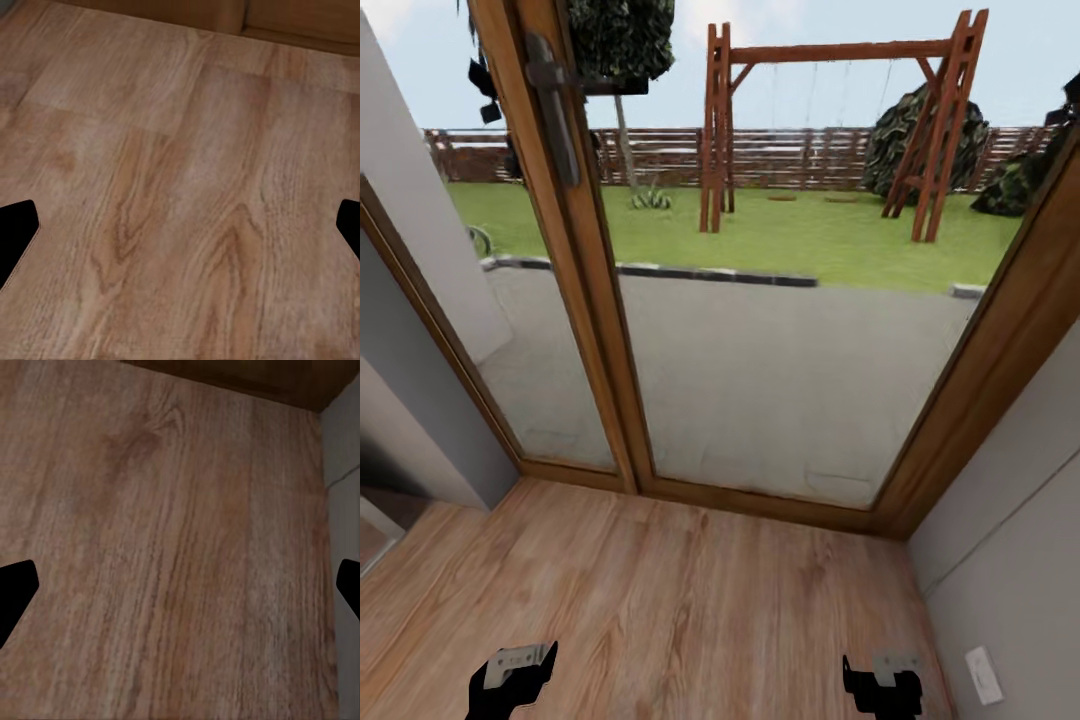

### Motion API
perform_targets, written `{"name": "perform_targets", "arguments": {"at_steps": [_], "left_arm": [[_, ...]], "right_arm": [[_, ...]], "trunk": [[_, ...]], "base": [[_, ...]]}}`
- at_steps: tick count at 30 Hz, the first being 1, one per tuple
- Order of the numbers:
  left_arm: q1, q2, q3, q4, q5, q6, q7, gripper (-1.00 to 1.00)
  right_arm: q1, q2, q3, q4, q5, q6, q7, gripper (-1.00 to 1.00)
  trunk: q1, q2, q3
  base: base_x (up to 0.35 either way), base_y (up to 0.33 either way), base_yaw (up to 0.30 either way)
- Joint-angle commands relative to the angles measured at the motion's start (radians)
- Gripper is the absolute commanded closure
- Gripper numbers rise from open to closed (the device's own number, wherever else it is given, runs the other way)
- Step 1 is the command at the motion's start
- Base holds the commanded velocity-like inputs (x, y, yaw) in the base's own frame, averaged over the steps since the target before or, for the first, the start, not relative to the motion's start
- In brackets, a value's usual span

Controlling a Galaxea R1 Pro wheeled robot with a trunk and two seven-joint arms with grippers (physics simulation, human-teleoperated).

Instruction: Pick up the two gym shoes and the two sandals from the corridor floor and place them onto the hallstand (shoe rack) in the corridor, making sure they are on the rack and not on the floor. Arrange them so the two gym shoes are next to each other and the two sandals are next to each other.

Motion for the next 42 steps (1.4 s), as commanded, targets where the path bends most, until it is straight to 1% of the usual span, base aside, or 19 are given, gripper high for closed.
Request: {"name": "perform_targets", "arguments": {"at_steps": [1,8,13,20,33,37,38,42], "left_arm": [[-0.001,0.000,0.004,0.001,0.007,-0.001,-0.010,-1.00],[-0.001,0.000,0.004,0.001,0.007,-0.001,-0.010,-1.00],[-0.001,0.000,0.004,0.001,0.007,-0.002,-0.010,-1.00],[0.007,0.002,0.011,0.002,0.014,-0.003,-0.008,-1.00],[0.017,0.001,0.009,0.018,0.017,-0.002,-0.008,-1.00],[0.037,0.003,0.011,0.019,0.019,-0.002,-0.006,-1.00],[0.058,0.003,0.012,0.019,0.020,-0.002,-0.004,-1.00],[0.067,0.002,0.012,0.020,0.020,-0.003,-0.005,-1.00]], "right_arm": [[-0.001,0.000,0.002,0.001,0.006,-0.001,-0.007,-1.00],[-0.001,0.000,0.002,0.001,0.006,-0.001,-0.007,-1.00],[-0.001,0.000,0.002,0.001,0.006,-0.001,-0.007,-1.00],[0.000,0.000,0.002,0.001,0.006,-0.001,-0.007,-1.00],[0.000,0.001,0.002,0.001,0.006,-0.001,-0.007,-1.00],[0.000,0.002,0.001,0.001,0.006,-0.001,-0.007,-1.00],[0.000,0.003,0.001,0.001,0.006,-0.001,-0.007,-1.00],[0.000,0.003,0.001,0.001,0.006,-0.001,-0.007,-1.00]], "trunk": [[0.000,0.000,-0.002],[0.000,0.000,-0.009],[0.000,0.000,-0.014],[0.000,0.000,-0.021],[0.000,0.000,-0.035],[0.000,0.000,-0.039],[0.000,0.000,-0.040],[0.000,0.000,-0.044]], "base": [[0.338,0.007,0.204],[0.336,0.003,0.204],[0.187,0.000,0.204],[0.036,0.000,0.204],[0.003,0.000,0.204],[0.000,0.000,0.204],[0.000,0.000,0.204],[0.000,0.000,0.204]]}}
